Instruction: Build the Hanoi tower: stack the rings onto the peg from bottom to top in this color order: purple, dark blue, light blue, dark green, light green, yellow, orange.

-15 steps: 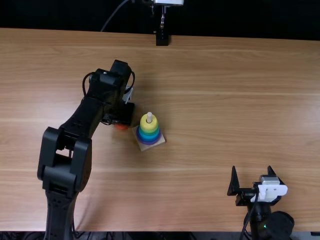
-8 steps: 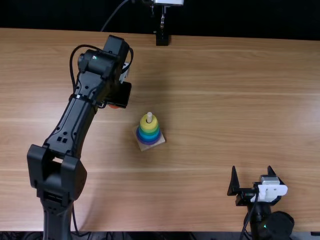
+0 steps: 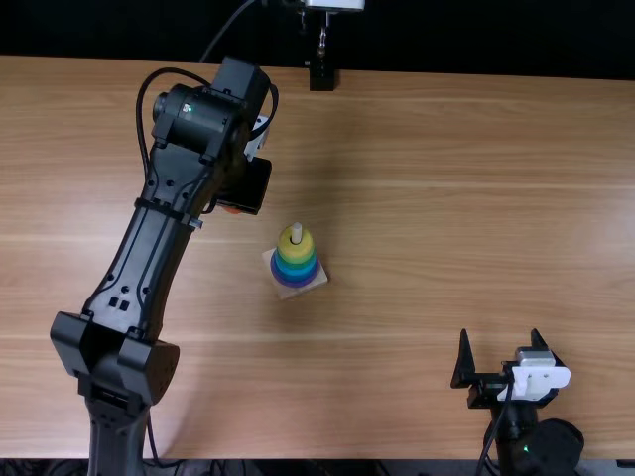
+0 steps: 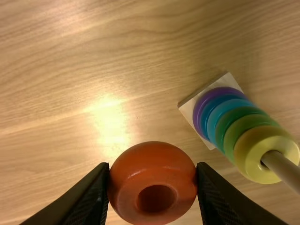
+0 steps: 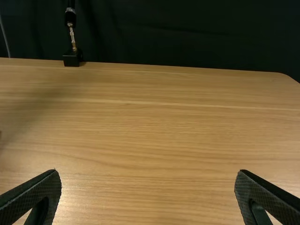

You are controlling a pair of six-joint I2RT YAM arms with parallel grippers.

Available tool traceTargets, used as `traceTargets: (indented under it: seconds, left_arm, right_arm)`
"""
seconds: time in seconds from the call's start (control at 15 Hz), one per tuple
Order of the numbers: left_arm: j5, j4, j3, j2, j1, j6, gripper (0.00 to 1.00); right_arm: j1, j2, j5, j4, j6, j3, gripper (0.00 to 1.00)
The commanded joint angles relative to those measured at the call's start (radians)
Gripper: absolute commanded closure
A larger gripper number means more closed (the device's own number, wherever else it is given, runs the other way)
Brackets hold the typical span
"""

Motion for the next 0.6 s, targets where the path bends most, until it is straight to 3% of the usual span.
traceTargets:
  seconds: [0.0, 0.2, 0.27, 0.4, 0.53]
  left_arm:
    - [-0.002, -0.002, 0.027, -0.079, -0.029, -0.04, 1.0]
    - [0.0, -0.002, 0.026, -0.101, -0.075, -0.116, 1.0]
    - [0.009, -0.002, 0.027, -0.112, -0.089, -0.118, 1.0]
    - [0.057, -0.002, 0.02, -0.124, -0.099, -0.125, 1.0]
    - [0.06, -0.002, 0.014, -0.124, -0.104, -0.123, 1.0]
  right_arm:
    - [-0.012, -0.013, -0.01, -0.079, 0.0, -0.058, 0.0]
    - [-0.012, -0.013, -0.01, -0.079, 0.0, -0.058, 0.0]
    - [-0.012, -0.013, -0.01, -0.079, 0.0, -0.058, 0.0]
    - [-0.012, -0.013, -0.01, -0.079, 0.0, -0.057, 0.0]
    - [-0.012, -0.013, -0.01, -0.079, 0.0, -0.058, 0.0]
